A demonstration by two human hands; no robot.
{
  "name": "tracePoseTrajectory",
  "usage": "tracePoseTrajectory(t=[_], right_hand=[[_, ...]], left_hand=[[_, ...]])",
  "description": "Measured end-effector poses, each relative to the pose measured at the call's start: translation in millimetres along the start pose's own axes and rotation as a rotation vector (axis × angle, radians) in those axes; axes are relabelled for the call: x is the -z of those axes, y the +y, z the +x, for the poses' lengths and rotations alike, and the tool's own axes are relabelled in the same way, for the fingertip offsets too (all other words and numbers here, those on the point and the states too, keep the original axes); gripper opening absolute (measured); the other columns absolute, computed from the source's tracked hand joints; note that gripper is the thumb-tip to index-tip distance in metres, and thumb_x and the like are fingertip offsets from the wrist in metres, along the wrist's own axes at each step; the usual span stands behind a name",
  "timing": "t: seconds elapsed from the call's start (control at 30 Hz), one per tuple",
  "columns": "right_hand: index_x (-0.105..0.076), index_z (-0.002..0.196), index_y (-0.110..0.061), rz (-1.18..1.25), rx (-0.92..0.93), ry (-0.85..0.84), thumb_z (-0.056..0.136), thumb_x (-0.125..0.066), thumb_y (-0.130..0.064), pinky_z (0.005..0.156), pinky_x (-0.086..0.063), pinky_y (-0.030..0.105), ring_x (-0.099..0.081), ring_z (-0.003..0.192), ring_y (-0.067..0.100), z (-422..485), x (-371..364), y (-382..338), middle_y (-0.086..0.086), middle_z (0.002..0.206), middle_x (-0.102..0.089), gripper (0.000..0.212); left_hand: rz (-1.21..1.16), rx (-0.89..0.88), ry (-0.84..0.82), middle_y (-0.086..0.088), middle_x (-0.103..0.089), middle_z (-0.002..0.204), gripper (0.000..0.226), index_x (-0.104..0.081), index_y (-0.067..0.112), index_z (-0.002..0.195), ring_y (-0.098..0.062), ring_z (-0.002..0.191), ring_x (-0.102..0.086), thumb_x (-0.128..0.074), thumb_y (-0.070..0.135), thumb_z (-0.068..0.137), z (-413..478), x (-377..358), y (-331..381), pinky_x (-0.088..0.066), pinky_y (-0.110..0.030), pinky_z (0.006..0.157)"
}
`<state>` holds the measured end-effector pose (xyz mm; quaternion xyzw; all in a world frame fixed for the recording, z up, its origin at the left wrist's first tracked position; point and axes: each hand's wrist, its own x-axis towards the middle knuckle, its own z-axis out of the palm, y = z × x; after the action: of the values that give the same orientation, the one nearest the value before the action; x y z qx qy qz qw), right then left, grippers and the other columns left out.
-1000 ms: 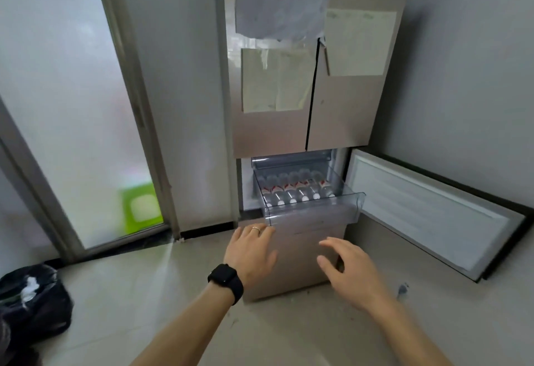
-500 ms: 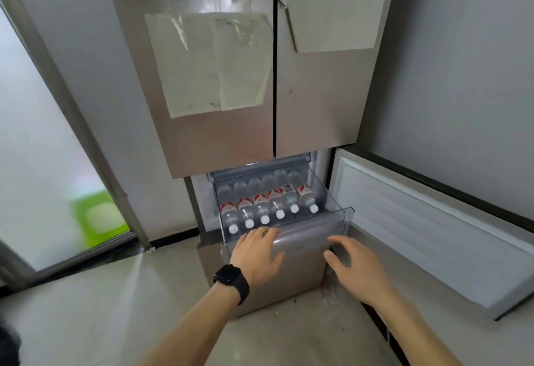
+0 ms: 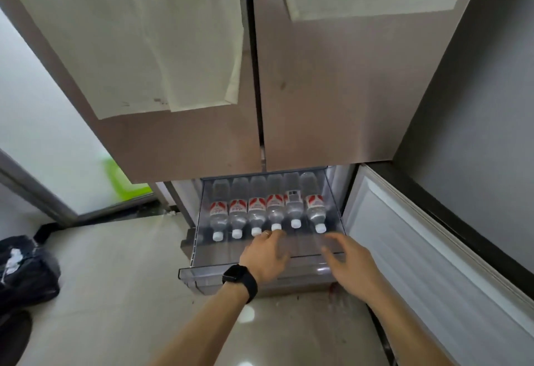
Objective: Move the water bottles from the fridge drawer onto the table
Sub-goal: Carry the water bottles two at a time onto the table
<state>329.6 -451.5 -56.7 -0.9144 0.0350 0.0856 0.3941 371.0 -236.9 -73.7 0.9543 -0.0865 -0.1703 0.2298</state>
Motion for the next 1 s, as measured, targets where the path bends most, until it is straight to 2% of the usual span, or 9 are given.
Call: tracePoseTrajectory(t=[0.17, 0.27, 0.33, 0.43, 0.57, 0.7, 0.8, 0.93, 1.0], right_hand=[[-0.052, 0.140, -0.019, -0.129, -0.046, -0.068, 0.100, -0.054, -0.035, 0.100, -0.044, 0.030, -0.056, 0.122, 0.022, 57.6, -11.3, 18.0, 0.005, 0.138, -0.058, 0.043], [-0.046, 0.145, -0.017, -0.108, -0.139, -0.121, 0.100, -0.054, -0.034, 0.102, -0.042, 0.033, -0.053, 0.127, 0.027, 92.8, -25.6, 24.4, 0.009, 0.141, -0.055, 0.049], [-0.046, 0.142, -0.015, -0.048, -0.222, -0.158, 0.099, -0.053, -0.032, 0.099, -0.047, 0.038, -0.057, 0.120, 0.031, 115.5, -38.3, 32.3, 0.013, 0.137, -0.058, 0.047], [-0.048, 0.134, -0.012, -0.008, -0.315, -0.176, 0.097, -0.051, -0.030, 0.088, -0.052, 0.041, -0.061, 0.108, 0.035, 145.5, -52.8, 41.6, 0.017, 0.128, -0.060, 0.041], [-0.040, 0.144, -0.009, 0.040, -0.456, -0.149, 0.099, -0.053, -0.022, 0.079, -0.043, 0.032, -0.058, 0.111, 0.036, 175.3, -66.5, 51.2, 0.018, 0.132, -0.057, 0.048], [-0.055, 0.127, -0.006, 0.043, -0.557, -0.129, 0.097, -0.051, -0.014, 0.074, -0.046, 0.032, -0.062, 0.101, 0.033, 187.7, -73.8, 62.0, 0.018, 0.119, -0.063, 0.031], [-0.063, 0.113, -0.003, 0.082, -0.586, -0.087, 0.096, -0.052, -0.012, 0.073, -0.051, 0.035, -0.064, 0.096, 0.033, 193.5, -81.1, 65.7, 0.018, 0.108, -0.066, 0.021], [-0.060, 0.122, -0.012, 0.186, -0.630, -0.123, 0.095, -0.058, -0.027, 0.082, -0.056, 0.038, -0.066, 0.105, 0.030, 201.4, -97.3, 89.9, 0.013, 0.119, -0.066, 0.030], [-0.058, 0.119, -0.018, 0.332, -0.722, -0.195, 0.097, -0.058, -0.026, 0.082, -0.060, 0.036, -0.068, 0.103, 0.025, 196.6, -88.3, 80.3, 0.008, 0.115, -0.067, 0.024]], left_hand=[[-0.165, 0.123, -0.126, -0.008, -0.048, 0.146, 0.053, -0.043, 0.018, 0.144, -0.028, 0.130, -0.048, -0.057, 0.033, 0.095, 57.5, -18.9, 6.2, -0.043, -0.036, 0.105], [-0.326, 0.205, -0.182, -0.005, -0.060, 0.126, 0.030, -0.056, 0.015, 0.125, -0.026, 0.114, -0.058, -0.055, 0.027, 0.098, 92.3, -25.7, 8.3, -0.047, -0.033, 0.092], [-0.405, 0.217, -0.210, 0.002, -0.061, 0.118, 0.019, -0.054, 0.025, 0.117, -0.021, 0.110, -0.058, -0.053, 0.028, 0.098, 113.1, -31.6, 7.3, -0.047, -0.031, 0.089], [-0.488, 0.253, -0.251, 0.004, -0.053, 0.141, 0.049, -0.040, 0.031, 0.141, -0.024, 0.128, -0.052, -0.055, 0.040, 0.096, 146.8, -47.7, -3.3, -0.043, -0.034, 0.104], [-0.566, 0.392, -0.267, -0.010, -0.048, 0.148, 0.063, -0.028, 0.016, 0.153, -0.029, 0.132, -0.049, -0.054, 0.040, 0.101, 179.2, -57.4, -4.5, -0.042, -0.035, 0.102], [-0.621, 0.466, -0.232, -0.011, -0.056, 0.138, 0.041, -0.046, 0.009, 0.140, -0.030, 0.125, -0.054, -0.050, 0.028, 0.104, 198.3, -66.8, -6.1, -0.043, -0.034, 0.098], [-0.722, 0.446, -0.183, -0.004, -0.062, 0.128, 0.039, -0.053, 0.018, 0.135, -0.029, 0.121, -0.059, -0.061, 0.026, 0.097, 200.7, -73.9, -3.8, -0.049, -0.039, 0.102], [-0.682, 0.451, -0.225, -0.005, -0.064, 0.124, 0.045, -0.048, 0.029, 0.134, -0.033, 0.109, -0.064, -0.062, 0.038, 0.093, 202.9, -93.1, -16.9, -0.057, -0.045, 0.091], [-0.649, 0.446, -0.238, -0.006, -0.065, 0.122, 0.042, -0.048, 0.028, 0.133, -0.033, 0.107, -0.065, -0.059, 0.040, 0.094, 197.2, -83.5, -15.6, -0.058, -0.045, 0.090]])
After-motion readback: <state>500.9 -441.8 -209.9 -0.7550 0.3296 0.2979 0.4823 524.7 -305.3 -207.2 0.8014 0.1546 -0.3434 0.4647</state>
